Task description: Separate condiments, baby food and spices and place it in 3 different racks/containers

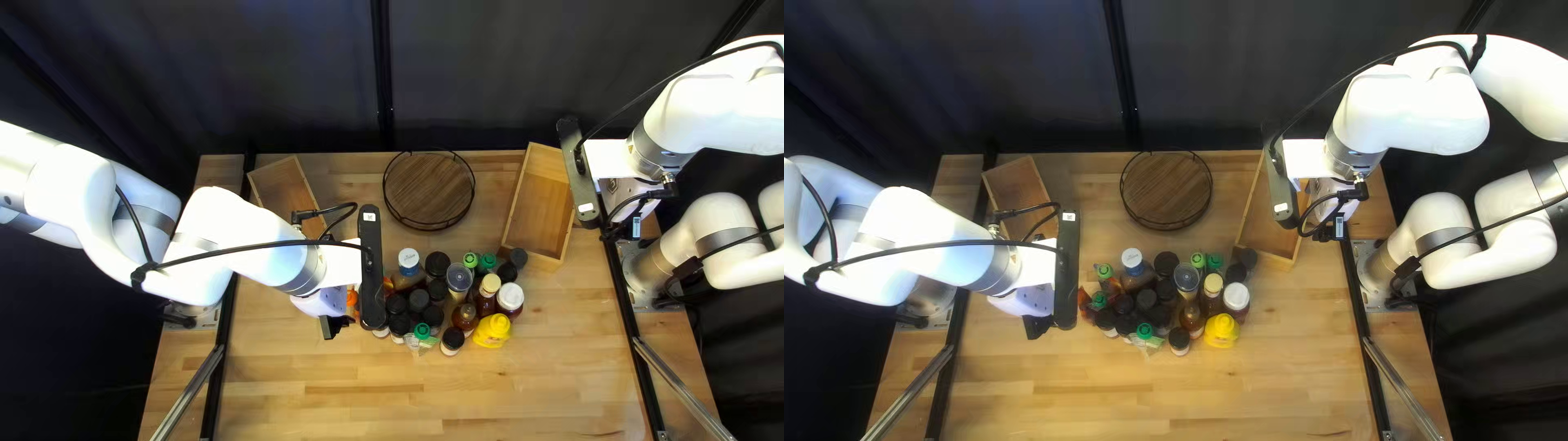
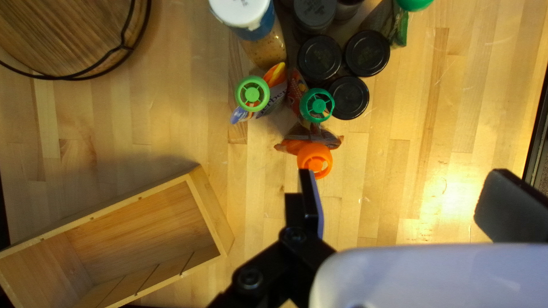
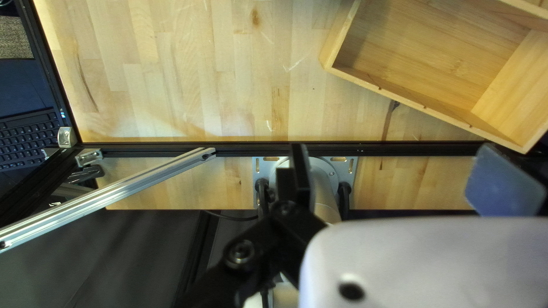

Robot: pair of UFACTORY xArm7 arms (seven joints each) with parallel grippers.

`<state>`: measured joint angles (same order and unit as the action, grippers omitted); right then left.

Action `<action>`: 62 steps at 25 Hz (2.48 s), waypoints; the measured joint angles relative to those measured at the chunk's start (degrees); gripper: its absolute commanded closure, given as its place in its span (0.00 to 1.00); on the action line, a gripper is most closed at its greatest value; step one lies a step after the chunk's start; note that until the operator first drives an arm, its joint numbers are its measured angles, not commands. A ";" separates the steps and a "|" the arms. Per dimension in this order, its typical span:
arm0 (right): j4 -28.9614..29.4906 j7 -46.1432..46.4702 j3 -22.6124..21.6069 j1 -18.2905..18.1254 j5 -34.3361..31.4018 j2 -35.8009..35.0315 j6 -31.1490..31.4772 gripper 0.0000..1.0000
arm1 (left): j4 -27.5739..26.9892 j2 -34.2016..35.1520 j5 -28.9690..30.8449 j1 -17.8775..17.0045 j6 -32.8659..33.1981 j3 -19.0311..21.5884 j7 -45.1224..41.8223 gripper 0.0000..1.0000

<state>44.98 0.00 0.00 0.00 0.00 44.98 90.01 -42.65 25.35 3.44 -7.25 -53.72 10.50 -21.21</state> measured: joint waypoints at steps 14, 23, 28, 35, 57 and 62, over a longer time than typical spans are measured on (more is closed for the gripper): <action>0.00 0.00 0.00 0.00 0.00 0.00 0.00 0.00 | 7.38 -3.59 -0.07 1.42 7.60 -1.14 -1.18 0.00; 0.00 0.00 0.00 0.00 0.00 0.00 0.00 0.00 | 10.16 -7.73 0.20 2.00 13.22 -1.25 -2.06 0.08; 0.00 0.00 0.00 0.00 0.00 0.00 0.00 0.00 | 10.51 -8.79 1.83 2.71 13.34 -0.31 -4.89 1.00; 0.00 0.00 0.00 0.00 0.00 0.00 0.00 0.00 | 9.87 -7.61 2.39 3.04 9.99 0.11 -6.39 1.00; 0.00 0.00 0.00 0.00 0.00 0.00 0.00 0.00 | 9.69 12.87 7.83 11.05 -14.03 -14.75 7.94 1.00; 0.00 0.00 0.00 0.00 0.00 0.00 0.00 0.00 | 11.99 13.72 11.32 14.10 -12.56 -18.49 11.25 1.00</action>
<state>44.98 0.00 0.00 0.00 0.00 44.98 90.01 -30.65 39.07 14.76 6.85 -66.28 -7.99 -9.97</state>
